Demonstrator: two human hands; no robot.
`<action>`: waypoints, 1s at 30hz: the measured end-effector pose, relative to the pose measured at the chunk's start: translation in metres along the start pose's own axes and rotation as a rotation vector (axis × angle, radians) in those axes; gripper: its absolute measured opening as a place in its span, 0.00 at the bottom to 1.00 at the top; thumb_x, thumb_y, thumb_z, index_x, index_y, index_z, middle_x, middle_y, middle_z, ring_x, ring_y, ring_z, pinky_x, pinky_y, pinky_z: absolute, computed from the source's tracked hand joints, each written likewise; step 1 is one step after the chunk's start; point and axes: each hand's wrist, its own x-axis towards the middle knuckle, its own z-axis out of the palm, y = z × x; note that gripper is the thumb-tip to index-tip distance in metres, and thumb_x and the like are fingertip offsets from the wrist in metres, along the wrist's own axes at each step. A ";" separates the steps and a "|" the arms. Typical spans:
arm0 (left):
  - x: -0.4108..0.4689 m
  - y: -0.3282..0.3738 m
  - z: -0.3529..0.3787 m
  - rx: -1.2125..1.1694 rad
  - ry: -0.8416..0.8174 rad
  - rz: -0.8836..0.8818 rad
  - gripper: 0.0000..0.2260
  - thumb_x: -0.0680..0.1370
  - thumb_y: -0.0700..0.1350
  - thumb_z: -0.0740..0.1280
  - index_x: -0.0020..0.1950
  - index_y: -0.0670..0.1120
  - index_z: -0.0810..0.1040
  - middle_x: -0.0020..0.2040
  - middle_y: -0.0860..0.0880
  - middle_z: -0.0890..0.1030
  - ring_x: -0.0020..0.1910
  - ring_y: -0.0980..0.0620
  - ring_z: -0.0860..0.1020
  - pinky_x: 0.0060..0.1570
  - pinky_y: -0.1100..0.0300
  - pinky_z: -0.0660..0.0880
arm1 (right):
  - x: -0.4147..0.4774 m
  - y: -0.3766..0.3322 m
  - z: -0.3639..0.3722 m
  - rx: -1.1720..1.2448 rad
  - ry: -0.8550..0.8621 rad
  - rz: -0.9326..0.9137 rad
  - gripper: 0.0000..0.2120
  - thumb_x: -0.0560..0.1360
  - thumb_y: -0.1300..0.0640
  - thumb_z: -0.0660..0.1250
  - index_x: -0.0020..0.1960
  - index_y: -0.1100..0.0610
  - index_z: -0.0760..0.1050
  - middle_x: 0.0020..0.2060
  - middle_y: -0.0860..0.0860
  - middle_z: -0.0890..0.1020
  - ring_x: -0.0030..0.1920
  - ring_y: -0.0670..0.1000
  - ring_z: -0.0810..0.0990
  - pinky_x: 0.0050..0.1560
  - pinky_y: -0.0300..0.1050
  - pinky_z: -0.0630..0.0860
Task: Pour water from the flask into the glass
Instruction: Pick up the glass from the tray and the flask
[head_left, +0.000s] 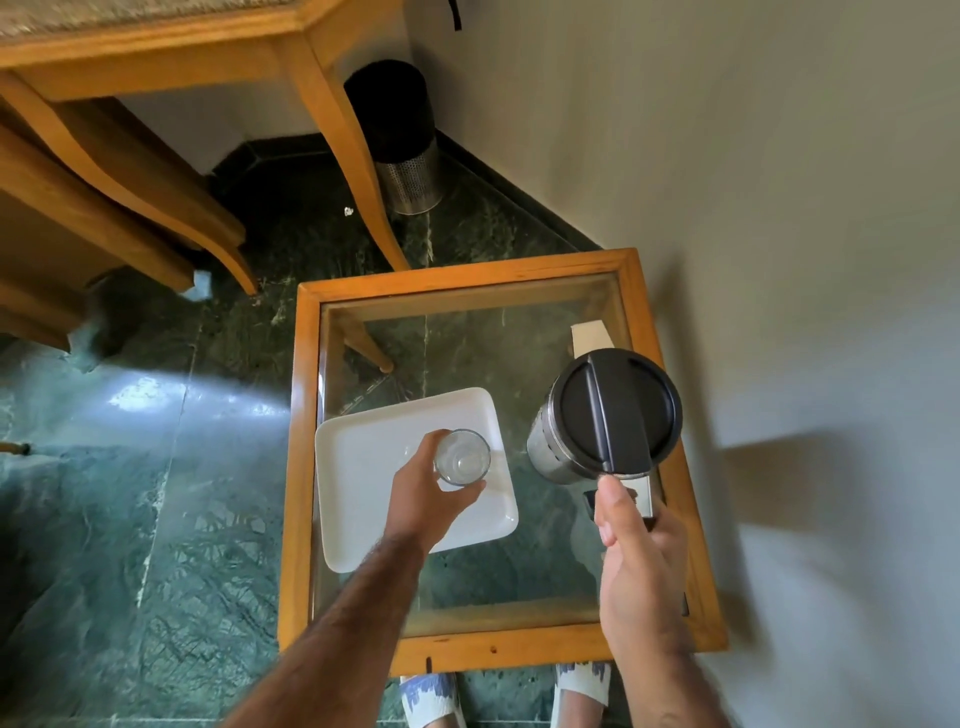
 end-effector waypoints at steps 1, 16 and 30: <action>-0.001 0.001 -0.001 -0.006 0.008 0.000 0.33 0.69 0.47 0.84 0.69 0.56 0.73 0.61 0.56 0.80 0.59 0.48 0.79 0.64 0.51 0.79 | 0.001 -0.001 -0.003 -0.004 -0.011 0.016 0.23 0.70 0.39 0.75 0.28 0.48 0.68 0.27 0.48 0.66 0.34 0.57 0.61 0.40 0.49 0.63; -0.067 0.089 -0.096 -0.137 0.057 0.147 0.29 0.69 0.48 0.84 0.66 0.57 0.75 0.60 0.55 0.82 0.59 0.50 0.81 0.54 0.64 0.79 | -0.008 -0.110 -0.023 0.027 -0.107 0.039 0.38 0.56 0.28 0.83 0.26 0.54 0.63 0.24 0.48 0.63 0.30 0.51 0.63 0.45 0.51 0.65; -0.171 0.228 -0.207 -0.283 0.080 0.301 0.28 0.66 0.55 0.81 0.63 0.65 0.74 0.60 0.62 0.82 0.59 0.53 0.83 0.44 0.75 0.79 | -0.053 -0.317 0.000 -0.026 -0.249 -0.202 0.29 0.67 0.40 0.78 0.27 0.51 0.61 0.24 0.47 0.62 0.28 0.49 0.60 0.32 0.40 0.61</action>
